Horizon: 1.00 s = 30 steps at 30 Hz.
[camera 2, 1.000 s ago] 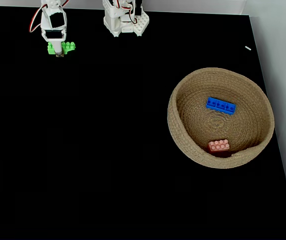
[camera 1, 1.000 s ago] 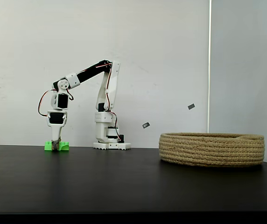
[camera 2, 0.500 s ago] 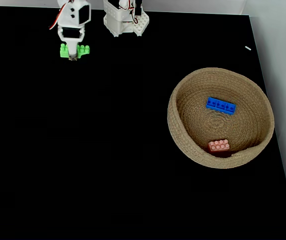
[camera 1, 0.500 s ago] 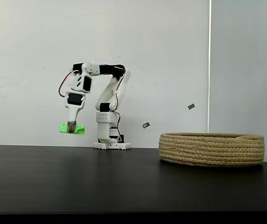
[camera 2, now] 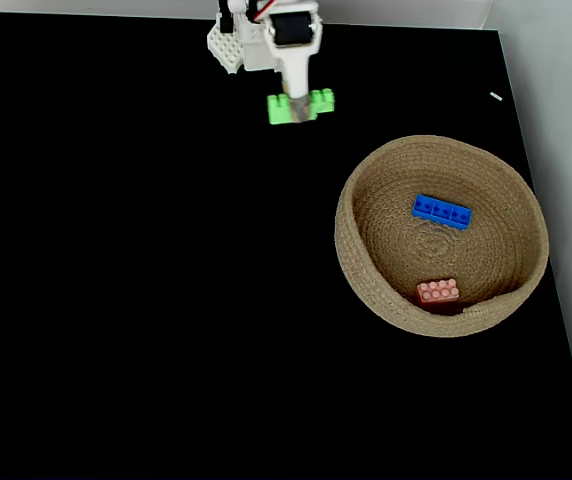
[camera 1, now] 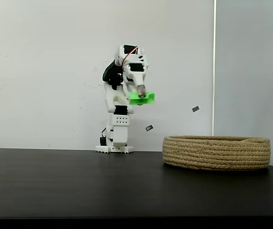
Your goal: Place the lego blocks in the tray
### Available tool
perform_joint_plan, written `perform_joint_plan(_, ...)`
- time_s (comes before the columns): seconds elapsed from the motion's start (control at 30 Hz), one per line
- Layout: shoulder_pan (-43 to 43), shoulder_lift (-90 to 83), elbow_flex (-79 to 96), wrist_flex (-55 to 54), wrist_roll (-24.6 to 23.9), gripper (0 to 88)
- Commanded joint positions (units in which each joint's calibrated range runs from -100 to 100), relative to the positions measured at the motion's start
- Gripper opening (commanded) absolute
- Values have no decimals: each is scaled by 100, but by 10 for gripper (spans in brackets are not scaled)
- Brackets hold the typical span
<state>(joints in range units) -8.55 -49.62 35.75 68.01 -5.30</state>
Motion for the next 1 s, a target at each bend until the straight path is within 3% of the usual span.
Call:
perform_joint_plan(0.0, -942, 241, 260, -1924, -425, 0)
perform_joint_plan(0.3, -1552, 1127, 716, -4156, -723, 4)
perform_joint_plan(0.53, -1602, 1333, 789, -4231, -733, 309)
perform_joint_plan(0.73, -1429, 1247, 944, -4156, -733, 347)
perform_joint_plan(0.87, -1074, 886, 1008, -3440, -689, 303)
perform_joint_plan(0.93, -769, 387, 1373, -3156, -581, 162)
perform_joint_plan(0.97, -588, 18, 1683, -3123, -454, 30)
